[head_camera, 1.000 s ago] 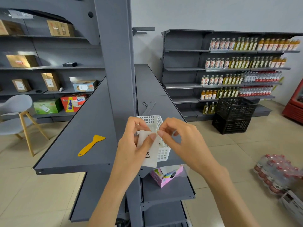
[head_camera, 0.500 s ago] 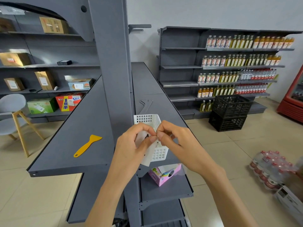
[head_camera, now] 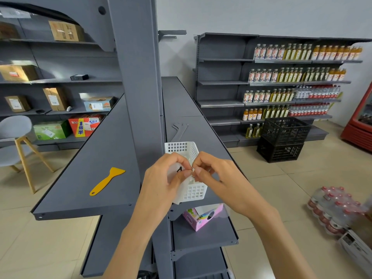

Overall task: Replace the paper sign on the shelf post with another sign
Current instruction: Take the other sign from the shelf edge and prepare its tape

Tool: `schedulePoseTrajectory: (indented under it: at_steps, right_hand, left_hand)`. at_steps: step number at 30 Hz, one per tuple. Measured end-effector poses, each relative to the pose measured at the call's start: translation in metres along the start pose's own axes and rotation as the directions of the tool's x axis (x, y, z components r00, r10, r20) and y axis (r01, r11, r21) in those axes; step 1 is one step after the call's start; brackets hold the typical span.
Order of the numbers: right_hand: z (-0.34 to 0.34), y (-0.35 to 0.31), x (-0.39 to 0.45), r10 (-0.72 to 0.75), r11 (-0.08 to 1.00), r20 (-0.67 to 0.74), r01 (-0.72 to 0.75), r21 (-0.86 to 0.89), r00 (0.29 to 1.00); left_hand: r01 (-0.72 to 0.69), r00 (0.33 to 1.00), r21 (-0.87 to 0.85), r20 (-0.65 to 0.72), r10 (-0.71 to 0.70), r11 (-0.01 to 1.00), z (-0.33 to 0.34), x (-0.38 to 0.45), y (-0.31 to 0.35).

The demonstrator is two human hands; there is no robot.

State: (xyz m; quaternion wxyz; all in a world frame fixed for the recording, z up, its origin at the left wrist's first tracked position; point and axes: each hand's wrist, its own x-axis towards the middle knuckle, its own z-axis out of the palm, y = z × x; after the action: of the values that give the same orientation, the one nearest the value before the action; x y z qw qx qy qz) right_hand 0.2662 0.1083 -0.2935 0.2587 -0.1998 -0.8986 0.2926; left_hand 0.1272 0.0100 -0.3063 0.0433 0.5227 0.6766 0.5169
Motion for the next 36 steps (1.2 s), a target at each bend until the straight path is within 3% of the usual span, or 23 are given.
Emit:
schedulePoseTrajectory:
  at_steps: [3, 7, 16, 20, 36]
  right_hand:
    - [0.002, 0.0, 0.002, 0.008, 0.999, -0.013, -0.008, -0.031, 1.0]
    - [0.002, -0.002, 0.005, 0.018, 0.991, -0.039, -0.023, -0.128, 0.999]
    - [0.004, -0.008, 0.009, 0.004, 0.893, -0.091, -0.045, -0.448, 0.996]
    - [0.004, -0.008, 0.005, 0.014, 0.867, -0.112, -0.068, -0.493, 0.994]
    - [0.001, -0.003, -0.006, 0.041, 0.874, -0.117, -0.093, -0.477, 0.992]
  left_hand:
    - [-0.067, 0.998, 0.042, 0.014, 0.066, 0.997, 0.0, 0.0, 0.002]
    - [-0.162, 0.985, 0.219, 0.095, 0.144, 0.962, 0.002, 0.001, -0.002]
    - [-0.208, 0.976, 0.502, 0.166, 0.143, 0.839, 0.012, 0.006, -0.004]
    - [-0.242, 0.969, 0.523, 0.162, 0.184, 0.817, 0.015, 0.006, 0.001]
    - [-0.158, 0.985, 0.343, 0.125, 0.122, 0.926, 0.02, -0.002, 0.012]
